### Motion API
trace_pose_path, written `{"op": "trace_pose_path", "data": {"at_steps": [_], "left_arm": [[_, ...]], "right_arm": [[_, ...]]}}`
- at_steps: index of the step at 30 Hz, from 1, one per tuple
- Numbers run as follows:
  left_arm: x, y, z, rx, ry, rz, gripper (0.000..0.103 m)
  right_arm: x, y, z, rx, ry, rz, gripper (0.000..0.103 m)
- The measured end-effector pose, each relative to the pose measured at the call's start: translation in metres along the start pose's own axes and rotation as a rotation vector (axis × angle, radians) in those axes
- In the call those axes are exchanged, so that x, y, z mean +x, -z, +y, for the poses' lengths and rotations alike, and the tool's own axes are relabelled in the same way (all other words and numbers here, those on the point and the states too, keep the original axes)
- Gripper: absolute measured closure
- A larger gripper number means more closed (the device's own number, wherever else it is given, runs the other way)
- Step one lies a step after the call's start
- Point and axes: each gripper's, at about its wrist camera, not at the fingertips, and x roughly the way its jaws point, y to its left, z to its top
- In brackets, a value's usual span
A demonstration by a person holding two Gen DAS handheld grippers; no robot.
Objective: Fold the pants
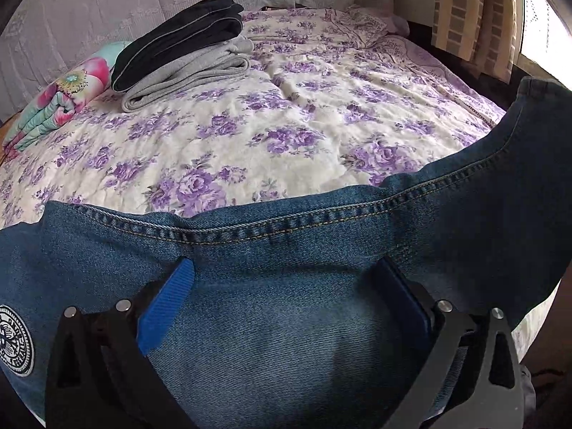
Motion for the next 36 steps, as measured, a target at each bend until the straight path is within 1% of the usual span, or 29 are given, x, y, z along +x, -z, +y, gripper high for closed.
{"op": "trace_pose_path", "data": {"at_steps": [3,5,8,11,13,15,17,20,22,24,25,26,27,28,30,31,33,34,35,36], "left_arm": [[-0.016,-0.001,0.018,-0.058,0.026,0.001,0.005],[-0.037,0.002,0.042,-0.114,0.023,-0.026,0.005],[-0.076,0.013,0.096,-0.236,-0.04,-0.091,0.005],[-0.103,0.034,0.157,-0.401,-0.089,-0.114,0.005],[-0.114,0.051,0.187,-0.478,-0.125,-0.115,0.005],[-0.122,0.066,0.208,-0.537,-0.148,-0.12,0.005],[-0.126,0.077,0.221,-0.571,-0.131,-0.122,0.005],[-0.127,0.081,0.219,-0.557,-0.133,-0.116,0.005],[-0.132,0.079,0.214,-0.534,-0.134,-0.142,0.005],[-0.138,0.075,0.209,-0.509,-0.147,-0.172,0.005],[-0.14,0.074,0.208,-0.5,-0.148,-0.178,0.005],[-0.139,0.072,0.207,-0.494,-0.144,-0.178,0.005],[-0.138,0.071,0.206,-0.492,-0.138,-0.176,0.005],[-0.137,0.07,0.205,-0.49,-0.132,-0.172,0.005],[-0.135,0.069,0.205,-0.486,-0.13,-0.161,0.005],[-0.136,0.069,0.205,-0.484,-0.131,-0.159,0.005],[-0.137,0.069,0.204,-0.478,-0.138,-0.16,0.005],[-0.138,0.068,0.202,-0.467,-0.141,-0.159,0.005],[-0.137,0.067,0.2,-0.451,-0.14,-0.151,0.005],[-0.136,0.066,0.196,-0.431,-0.137,-0.141,0.005]], "right_arm": [[0.015,-0.015,0.056,-0.154,-0.058,0.019,0.085],[0.028,-0.018,0.093,-0.25,-0.105,0.038,0.085],[0.047,-0.013,0.145,-0.382,-0.182,0.065,0.085],[0.074,0.001,0.184,-0.455,-0.24,0.127,0.085],[0.096,0.018,0.202,-0.485,-0.266,0.204,0.085],[0.119,0.041,0.217,-0.526,-0.266,0.289,0.085],[0.139,0.067,0.225,-0.571,-0.252,0.357,0.085],[0.155,0.099,0.229,-0.612,-0.236,0.43,0.085],[0.151,0.109,0.232,-0.656,-0.227,0.423,0.084],[0.145,0.107,0.231,-0.66,-0.244,0.42,0.079],[0.14,0.106,0.229,-0.649,-0.259,0.421,0.071],[0.133,0.101,0.226,-0.632,-0.271,0.411,0.055],[0.123,0.095,0.222,-0.611,-0.282,0.381,0.048],[0.109,0.085,0.218,-0.585,-0.292,0.331,0.04],[0.084,0.063,0.202,-0.515,-0.294,0.24,0.04],[0.079,0.052,0.192,-0.481,-0.269,0.22,0.04],[0.077,0.032,0.17,-0.435,-0.174,0.227,0.056],[0.081,0.026,0.159,-0.413,-0.133,0.251,0.075],[0.087,0.022,0.148,-0.394,-0.103,0.28,0.087],[0.093,0.02,0.139,-0.376,-0.08,0.306,0.088]]}}
